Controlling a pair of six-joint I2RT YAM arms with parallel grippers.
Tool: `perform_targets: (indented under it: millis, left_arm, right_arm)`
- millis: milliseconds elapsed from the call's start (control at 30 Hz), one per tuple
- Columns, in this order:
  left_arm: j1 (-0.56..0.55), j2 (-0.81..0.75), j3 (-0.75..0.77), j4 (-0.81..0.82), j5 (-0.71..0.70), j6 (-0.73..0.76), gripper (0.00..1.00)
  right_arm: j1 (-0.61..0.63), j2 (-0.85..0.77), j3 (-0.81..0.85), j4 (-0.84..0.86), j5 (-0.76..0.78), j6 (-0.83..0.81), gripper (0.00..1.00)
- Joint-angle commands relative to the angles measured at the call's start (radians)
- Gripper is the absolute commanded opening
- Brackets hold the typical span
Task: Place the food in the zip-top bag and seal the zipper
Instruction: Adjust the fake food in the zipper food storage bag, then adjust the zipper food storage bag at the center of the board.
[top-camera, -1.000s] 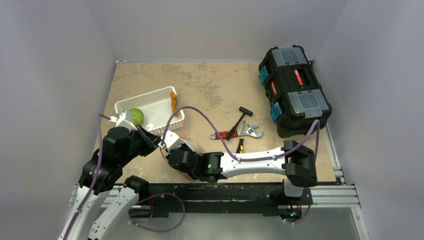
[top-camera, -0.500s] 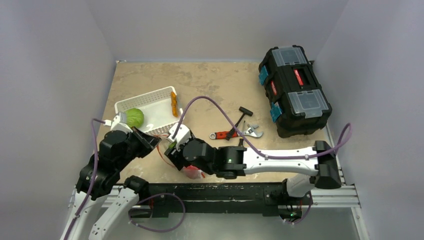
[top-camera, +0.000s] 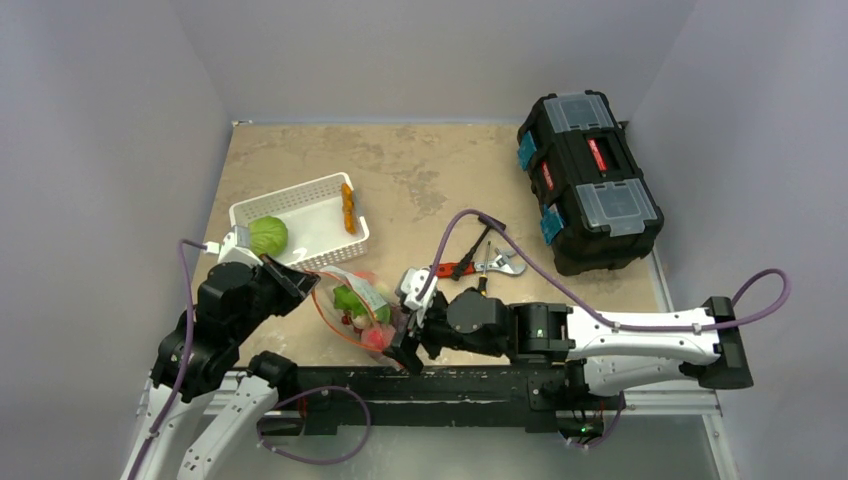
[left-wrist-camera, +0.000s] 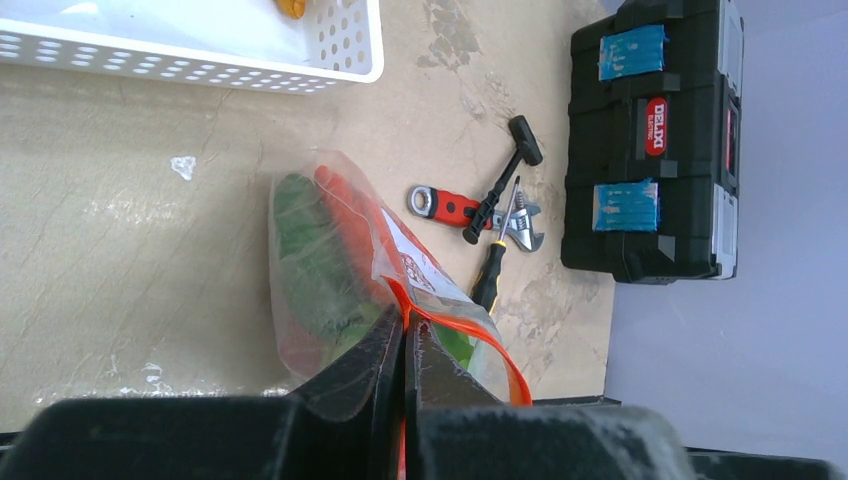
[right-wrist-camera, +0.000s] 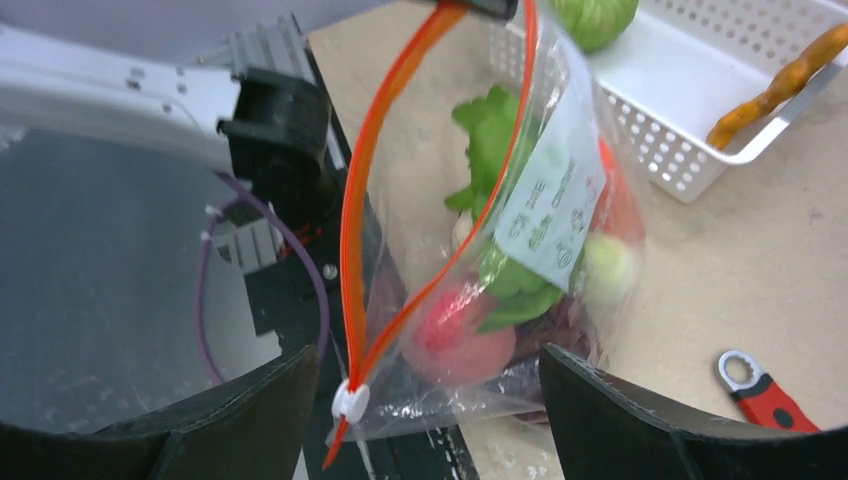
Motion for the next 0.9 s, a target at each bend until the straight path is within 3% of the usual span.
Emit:
perform_targets:
  millis: [0, 233, 333, 533, 667, 767, 833, 867]
  left_arm:
    - [0.002, -0.005, 0.039, 0.051, -0.011, -0.027, 0.00]
    - [0.002, -0.004, 0.044, 0.044, -0.014, -0.027, 0.00]
    - [0.001, -0.010, 0.046, 0.034, -0.017, -0.030, 0.00]
    - [0.001, -0.034, 0.059, 0.006, -0.056, -0.052, 0.00]
    - [0.001, -0.050, 0.065, -0.023, -0.082, -0.070, 0.00]
    - [0.002, -0.069, 0.083, -0.075, -0.138, -0.058, 0.00]
    - [0.001, -0.090, 0.100, -0.094, -0.171, 0.005, 0.01]
    - [0.001, -0.102, 0.107, -0.096, -0.180, 0.050, 0.08]
  right_arm:
    - [0.075, -0.020, -0.098, 0.109, 0.032, -0.059, 0.81]
    - [0.267, 0.085, -0.107, 0.171, 0.483, -0.075, 0.71]
    - [0.282, 0.117, -0.077, 0.156, 0.647, -0.032, 0.58]
    - [0.281, 0.223, -0.044, 0.243, 0.749, -0.078, 0.40]
    - [0.281, 0.250, -0.035, 0.322, 0.763, -0.190, 0.01]
    - [0.260, 0.182, -0.058, 0.385, 0.717, -0.278, 0.00]
    - [0.195, 0.126, -0.074, 0.393, 0.506, -0.318, 0.00]
    - [0.142, 0.107, -0.068, 0.359, 0.345, -0.320, 0.00]
